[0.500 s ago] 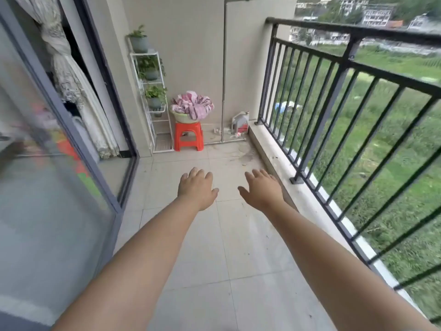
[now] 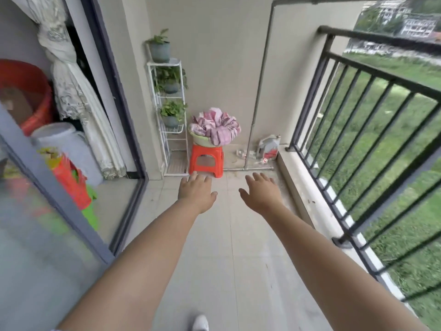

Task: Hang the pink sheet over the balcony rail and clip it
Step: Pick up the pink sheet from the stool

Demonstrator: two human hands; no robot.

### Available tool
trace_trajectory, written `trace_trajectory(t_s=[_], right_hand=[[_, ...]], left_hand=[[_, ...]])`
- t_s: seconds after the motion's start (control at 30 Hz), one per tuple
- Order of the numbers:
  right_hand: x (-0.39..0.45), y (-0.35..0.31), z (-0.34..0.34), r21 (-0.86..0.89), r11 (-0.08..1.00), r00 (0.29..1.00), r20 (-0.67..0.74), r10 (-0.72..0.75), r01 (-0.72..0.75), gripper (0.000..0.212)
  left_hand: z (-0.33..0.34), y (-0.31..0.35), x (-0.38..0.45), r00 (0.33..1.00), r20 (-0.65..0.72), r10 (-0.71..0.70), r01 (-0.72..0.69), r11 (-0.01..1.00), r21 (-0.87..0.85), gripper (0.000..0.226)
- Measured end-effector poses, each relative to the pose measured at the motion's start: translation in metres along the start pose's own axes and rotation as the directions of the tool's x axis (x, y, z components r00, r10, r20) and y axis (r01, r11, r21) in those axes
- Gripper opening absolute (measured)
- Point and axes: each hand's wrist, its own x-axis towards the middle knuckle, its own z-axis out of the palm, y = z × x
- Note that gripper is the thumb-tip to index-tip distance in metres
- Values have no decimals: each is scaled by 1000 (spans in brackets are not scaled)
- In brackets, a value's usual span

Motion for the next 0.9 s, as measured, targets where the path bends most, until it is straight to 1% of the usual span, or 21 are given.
trace_trajectory(t_s=[0.1, 0.2, 0.3, 0.47, 0.63, 0.8, 0.9], right_hand=[[104, 0, -7, 27, 999, 999, -14, 42, -41, 45], [210, 0, -19, 39, 999, 999, -39, 37, -35, 45], [308, 4, -24, 44, 998, 998, -44, 36, -34, 49], [475, 20, -8, 46, 997, 997, -52, 62, -59, 48], [645, 39, 14, 62, 997, 998, 10, 54, -55, 52], [785, 51, 31, 84, 993, 993, 86, 80, -87, 48], [869, 60, 54, 97, 989, 987, 130, 99, -112, 52]], left_hand=[[-14, -35, 97, 1000, 15, 10, -11, 1000, 27, 53], [-34, -67, 196, 1000, 2, 22, -22, 1000, 20, 55], [-48, -92, 291, 1000, -15, 25, -25, 1000, 3, 56], [-45, -121, 458, 997, -44, 58, -57, 998, 24, 54], [-36, -147, 621, 1000, 1, 12, -12, 1000, -15, 50], [-26, -175, 760, 997, 60, 42, -40, 999, -35, 50], [-11, -196, 847, 994, 97, 57, -54, 998, -29, 55]])
